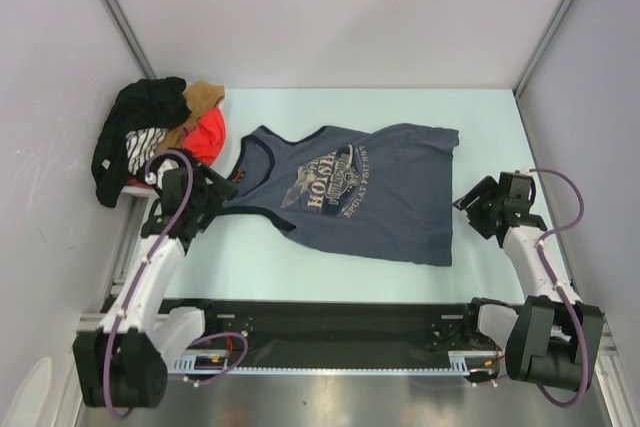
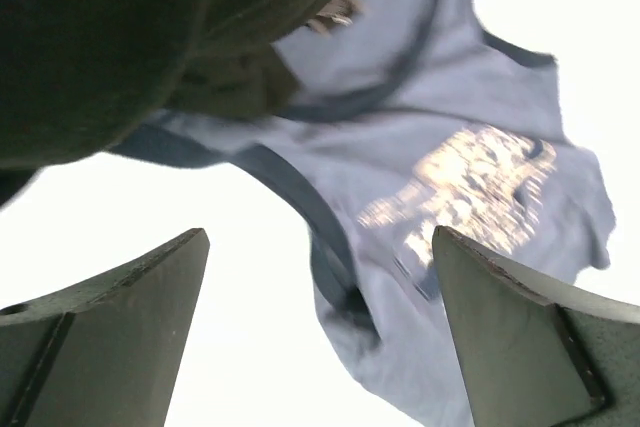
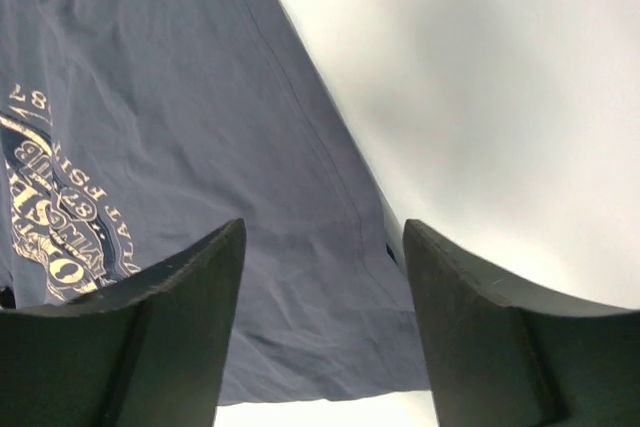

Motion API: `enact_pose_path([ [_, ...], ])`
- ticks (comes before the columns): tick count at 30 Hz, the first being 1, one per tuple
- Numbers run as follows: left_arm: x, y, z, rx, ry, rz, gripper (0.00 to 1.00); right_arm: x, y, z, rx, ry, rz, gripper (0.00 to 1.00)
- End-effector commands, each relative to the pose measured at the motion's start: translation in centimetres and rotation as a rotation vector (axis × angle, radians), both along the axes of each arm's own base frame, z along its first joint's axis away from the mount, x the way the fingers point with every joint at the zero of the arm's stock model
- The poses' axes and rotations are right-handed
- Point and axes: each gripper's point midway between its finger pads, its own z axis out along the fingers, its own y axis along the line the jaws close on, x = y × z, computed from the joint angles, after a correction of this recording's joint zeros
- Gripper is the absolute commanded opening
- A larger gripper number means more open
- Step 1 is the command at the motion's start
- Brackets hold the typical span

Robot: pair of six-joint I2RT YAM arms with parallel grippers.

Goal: Fold and stack the tank tops
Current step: Flatten the tank top out

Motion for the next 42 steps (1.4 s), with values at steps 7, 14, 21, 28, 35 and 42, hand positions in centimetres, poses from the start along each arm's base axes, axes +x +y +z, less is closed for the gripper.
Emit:
enact_pose_path([
  [7, -4.0, -3.4, 2.2, -0.002, -0.152, -0.111, 0.94, -3.4, 1.8, -0.5, -0.002, 0.072, 0.046, 0.55],
  [14, -3.2, 0.9, 2.4, 0.207, -0.053, 0.003, 1.0, -4.0, 2.3, -1.0, 0.011, 0.073, 0.065, 0.54],
  [21, 0.1, 0.7, 7.4, 0.135, -0.1, -0.029, 1.0, -4.0, 2.0, -1.1, -0.005, 0.071, 0.06, 0.55],
  [28, 7.7, 9.2, 15.9, -0.231, -0.359, 0.107, 0.73, -3.4, 2.7, -0.7, 0.018, 0.055, 0.083, 0.54],
  [35, 11.3, 14.2, 30.2, -0.037, -0.535, 0.211, 0.76, -2.9, 2.7, 0.1, 0.006, 0.043, 0.093, 0.54],
  [42, 13.2, 10.8, 15.0, -0.527, -0.234, 0.209, 0.8, -2.6, 3.5, -0.1, 0.029, 0.044, 0.107, 0.54],
])
